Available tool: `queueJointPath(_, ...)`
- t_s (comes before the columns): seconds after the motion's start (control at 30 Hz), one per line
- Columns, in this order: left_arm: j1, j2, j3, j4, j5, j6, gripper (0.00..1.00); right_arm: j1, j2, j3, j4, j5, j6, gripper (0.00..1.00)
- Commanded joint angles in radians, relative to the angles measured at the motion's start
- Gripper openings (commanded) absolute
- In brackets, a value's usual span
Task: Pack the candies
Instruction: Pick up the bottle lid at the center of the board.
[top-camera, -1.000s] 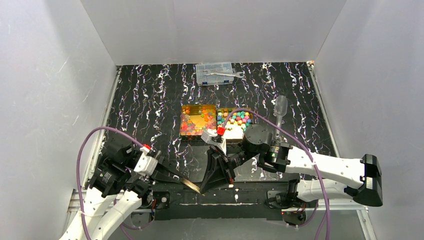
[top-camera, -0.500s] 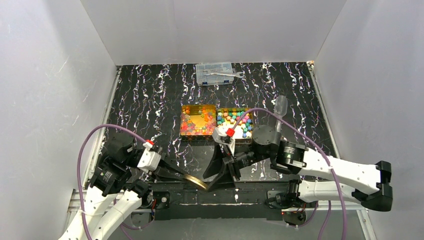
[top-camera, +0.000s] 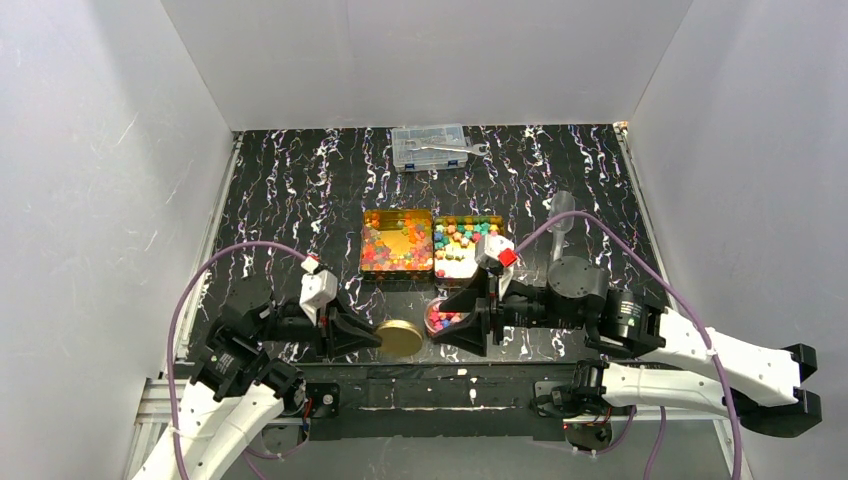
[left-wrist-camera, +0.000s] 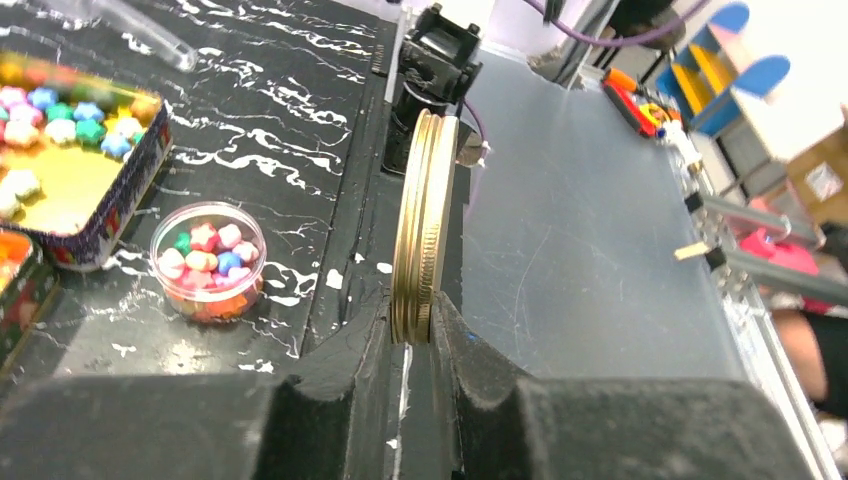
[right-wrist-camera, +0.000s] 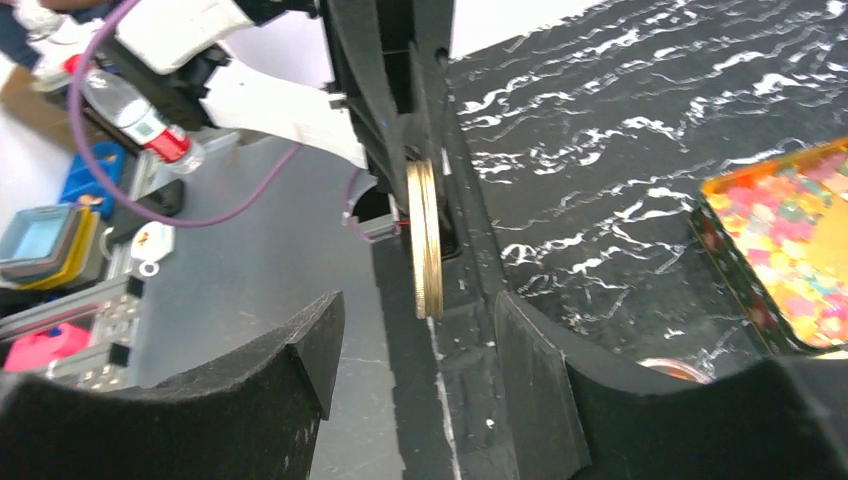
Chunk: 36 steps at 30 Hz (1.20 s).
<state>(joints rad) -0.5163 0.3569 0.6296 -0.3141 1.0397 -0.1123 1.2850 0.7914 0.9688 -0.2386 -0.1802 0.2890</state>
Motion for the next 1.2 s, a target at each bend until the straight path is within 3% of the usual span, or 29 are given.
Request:
queueJointPath(0.0,-0.004,-0.021,-0.018,0.053,-0.126,-0.251,0.0,0.002,-0.014,-0.054,0.046,0.146,-0.009,0.66)
queueJointPath(0.1,-0.004,-0.032,-0.042,0.068,-0.174,-0.389,0.0,0.001,0.008,-0.094,0.083,0.211,0.05,0.66)
queueJointPath(0.4,-0.004,-0.053,-0.121,0.081,-0.222,-0.687,0.0,0.0,0.017,-0.238,0.342,0.163,0.183,0.65)
queueJointPath(0.8,-0.004,-0.105,-0.151,0.09,-0.25,-0.849,0.0,-0.019,0.034,-0.343,0.497,0.231,0.371,0.61)
queueJointPath(0.97,-0.004,-0.117,-0.148,0.093,-0.256,-0.874,0.0,-0.05,0.022,-0.389,0.595,0.159,0.435,0.56)
queueJointPath(1.17,-0.004,-0.118,-0.153,0.107,-0.261,-0.891,0.0,-0.144,0.005,-0.469,0.744,0.019,0.57,0.42)
